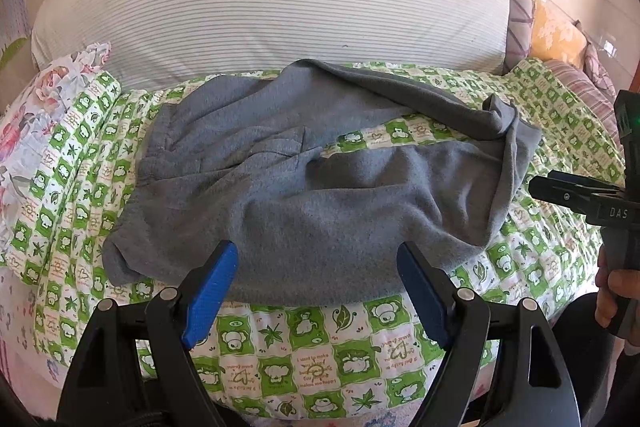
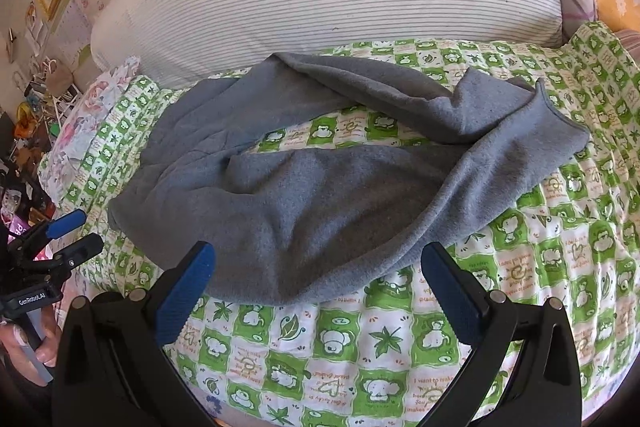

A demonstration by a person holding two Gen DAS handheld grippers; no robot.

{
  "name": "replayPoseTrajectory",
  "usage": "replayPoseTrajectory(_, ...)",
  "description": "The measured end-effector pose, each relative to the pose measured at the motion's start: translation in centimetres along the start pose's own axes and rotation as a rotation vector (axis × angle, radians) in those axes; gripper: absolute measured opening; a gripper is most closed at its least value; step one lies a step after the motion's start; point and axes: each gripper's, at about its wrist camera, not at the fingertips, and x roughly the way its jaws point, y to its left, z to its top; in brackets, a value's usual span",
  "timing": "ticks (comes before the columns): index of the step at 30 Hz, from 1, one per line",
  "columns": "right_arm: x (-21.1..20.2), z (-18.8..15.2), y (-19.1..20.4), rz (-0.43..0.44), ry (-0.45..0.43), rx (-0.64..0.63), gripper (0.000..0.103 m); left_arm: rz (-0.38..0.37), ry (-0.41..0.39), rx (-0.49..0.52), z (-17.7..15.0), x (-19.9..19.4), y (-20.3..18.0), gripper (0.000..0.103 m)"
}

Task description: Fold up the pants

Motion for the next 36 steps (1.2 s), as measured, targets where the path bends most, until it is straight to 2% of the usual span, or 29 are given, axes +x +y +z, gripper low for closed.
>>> replayPoseTrajectory(25, 1.8, 0.1, -3.2, 0.015, 0.032, 0.04, 0.103, -0.05, 0.051, 0.044, 0.8, 2.6, -2.6, 0.082)
replayPoseTrajectory(28, 1.9, 0.2, -4.3, 0.017, 0.033, 0.055, 0.103, -0.067, 0.063, 0.061, 0.7, 3.2, -3.4, 0.082)
replayPoseTrajectory(36, 1.3, 1.4, -10.1, -0.076, 0.005, 0.149, 0.103, -0.133, 0.105, 0.126, 0.6, 5.0, -6.2, 0.082)
